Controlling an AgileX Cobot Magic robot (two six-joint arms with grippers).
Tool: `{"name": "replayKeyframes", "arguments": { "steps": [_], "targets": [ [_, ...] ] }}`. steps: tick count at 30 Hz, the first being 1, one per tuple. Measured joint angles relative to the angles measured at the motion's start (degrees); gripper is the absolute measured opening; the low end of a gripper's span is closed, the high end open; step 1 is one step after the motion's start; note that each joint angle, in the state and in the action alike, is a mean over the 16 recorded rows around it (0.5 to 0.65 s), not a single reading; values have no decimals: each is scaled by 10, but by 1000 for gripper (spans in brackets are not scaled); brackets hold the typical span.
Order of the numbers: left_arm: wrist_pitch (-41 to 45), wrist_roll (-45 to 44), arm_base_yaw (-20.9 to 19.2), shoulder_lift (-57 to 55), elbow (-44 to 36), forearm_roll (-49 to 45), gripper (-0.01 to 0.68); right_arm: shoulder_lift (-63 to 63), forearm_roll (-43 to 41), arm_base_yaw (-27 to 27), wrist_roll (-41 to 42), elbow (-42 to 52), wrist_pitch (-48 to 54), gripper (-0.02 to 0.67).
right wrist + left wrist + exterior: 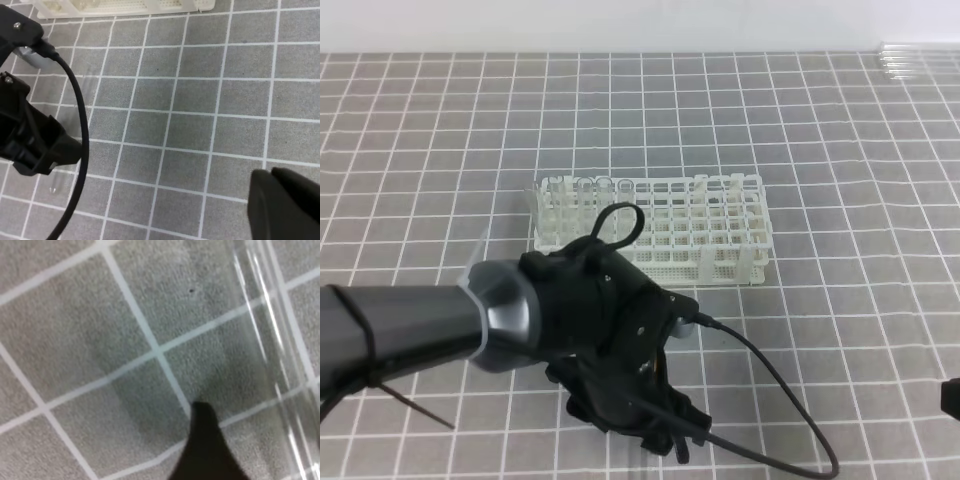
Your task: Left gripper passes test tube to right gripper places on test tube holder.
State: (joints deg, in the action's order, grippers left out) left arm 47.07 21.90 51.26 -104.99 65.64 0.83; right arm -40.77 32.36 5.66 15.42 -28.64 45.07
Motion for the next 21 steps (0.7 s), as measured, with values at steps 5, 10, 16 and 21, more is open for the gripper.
{"name": "replayKeyframes", "arguments": {
  "steps": [5, 10, 16, 21],
  "targets": [
    [17, -3, 0, -1, 14, -22, 298, 0, 2, 0, 1, 0, -1, -13],
    [39, -5, 0, -2, 28, -44, 206, 0, 7, 0, 7, 0, -2, -13],
    [69, -7, 0, -2, 38, -59, 143, 0, 13, 0, 13, 0, -2, -13],
    [84, -7, 0, -4, 39, -60, 187, 0, 16, 0, 17, 0, -2, -13]
  ]
}}
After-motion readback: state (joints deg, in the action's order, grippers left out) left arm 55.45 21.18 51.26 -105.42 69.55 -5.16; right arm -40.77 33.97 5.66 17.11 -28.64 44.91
